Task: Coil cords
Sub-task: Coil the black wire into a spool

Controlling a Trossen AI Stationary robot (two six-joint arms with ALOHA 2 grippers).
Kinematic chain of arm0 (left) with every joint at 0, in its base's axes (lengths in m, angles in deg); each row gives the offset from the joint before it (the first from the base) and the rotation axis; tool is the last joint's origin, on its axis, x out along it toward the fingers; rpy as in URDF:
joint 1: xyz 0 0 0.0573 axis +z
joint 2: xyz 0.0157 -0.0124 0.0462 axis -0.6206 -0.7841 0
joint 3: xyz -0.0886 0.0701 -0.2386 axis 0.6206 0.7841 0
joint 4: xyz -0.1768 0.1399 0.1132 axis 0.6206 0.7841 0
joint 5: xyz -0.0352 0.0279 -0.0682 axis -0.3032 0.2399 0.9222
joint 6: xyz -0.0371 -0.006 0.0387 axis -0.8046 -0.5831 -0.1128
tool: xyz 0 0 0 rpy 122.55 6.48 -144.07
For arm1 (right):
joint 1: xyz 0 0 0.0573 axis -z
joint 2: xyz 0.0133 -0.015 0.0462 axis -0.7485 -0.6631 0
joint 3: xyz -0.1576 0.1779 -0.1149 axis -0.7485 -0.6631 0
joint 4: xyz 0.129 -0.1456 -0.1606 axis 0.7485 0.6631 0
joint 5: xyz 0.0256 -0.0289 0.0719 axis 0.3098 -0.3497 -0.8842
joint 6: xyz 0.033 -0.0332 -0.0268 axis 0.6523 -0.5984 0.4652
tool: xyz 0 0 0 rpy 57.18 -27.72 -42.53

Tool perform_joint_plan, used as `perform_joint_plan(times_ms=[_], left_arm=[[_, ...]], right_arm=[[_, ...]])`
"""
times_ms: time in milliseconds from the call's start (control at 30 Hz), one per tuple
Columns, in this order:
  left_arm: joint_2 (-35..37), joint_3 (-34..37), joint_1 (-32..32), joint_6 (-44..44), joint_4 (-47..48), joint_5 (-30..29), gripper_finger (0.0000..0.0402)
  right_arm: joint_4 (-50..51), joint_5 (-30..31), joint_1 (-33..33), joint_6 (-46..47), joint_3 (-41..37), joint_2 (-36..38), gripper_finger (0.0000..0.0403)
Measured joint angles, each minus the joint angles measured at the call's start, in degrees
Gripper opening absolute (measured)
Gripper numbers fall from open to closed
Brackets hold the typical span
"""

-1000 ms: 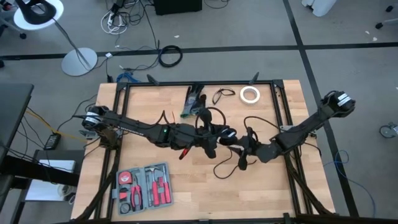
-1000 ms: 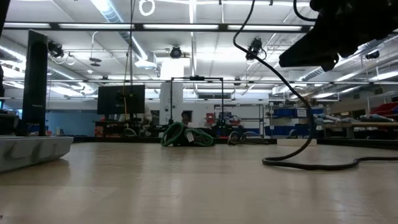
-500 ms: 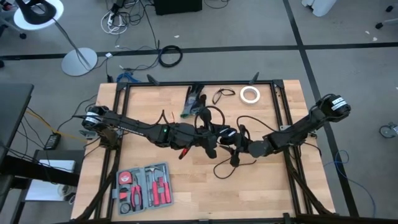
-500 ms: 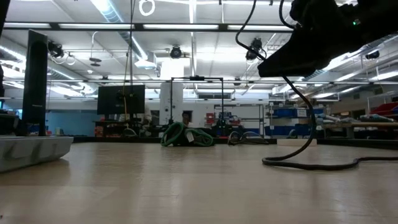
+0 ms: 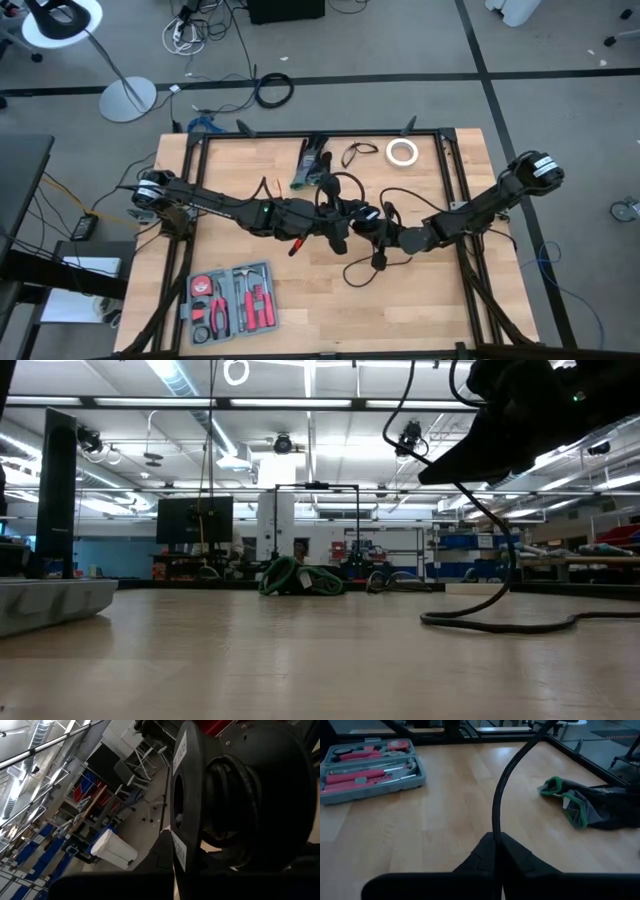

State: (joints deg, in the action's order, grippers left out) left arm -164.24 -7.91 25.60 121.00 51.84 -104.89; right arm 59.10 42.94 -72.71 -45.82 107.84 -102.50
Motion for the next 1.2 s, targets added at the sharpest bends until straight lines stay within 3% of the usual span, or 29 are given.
perform_joint_plan(times_ms=[267,600,733,1000,1200], left_arm=[[0.0,0.0,0.0,0.0,0.5,-0.2,0.0],[0.0,0.0,-0.1,-0.1,4.8,-2.7,0.0],[0.0,0.0,0.4,-0.1,8.7,-5.2,0.0],[0.0,0.0,3.9,-3.6,15.4,-10.7,0.0],[0.0,0.0,7.2,-4.5,18.6,-11.6,0.0]], right_arm=[[7.7,6.5,-1.1,1.5,0.0,6.3,0.0004],[33.3,20.9,-8.9,13.4,0.0,22.2,0.0003],[38.7,26.1,-13.3,16.5,0.0,26.8,0.0002],[35.5,32.1,-20.3,9.2,0.0,29.6,0.0002],[19.3,33.8,-24.2,-7.9,0.0,29.0,0.0002]])
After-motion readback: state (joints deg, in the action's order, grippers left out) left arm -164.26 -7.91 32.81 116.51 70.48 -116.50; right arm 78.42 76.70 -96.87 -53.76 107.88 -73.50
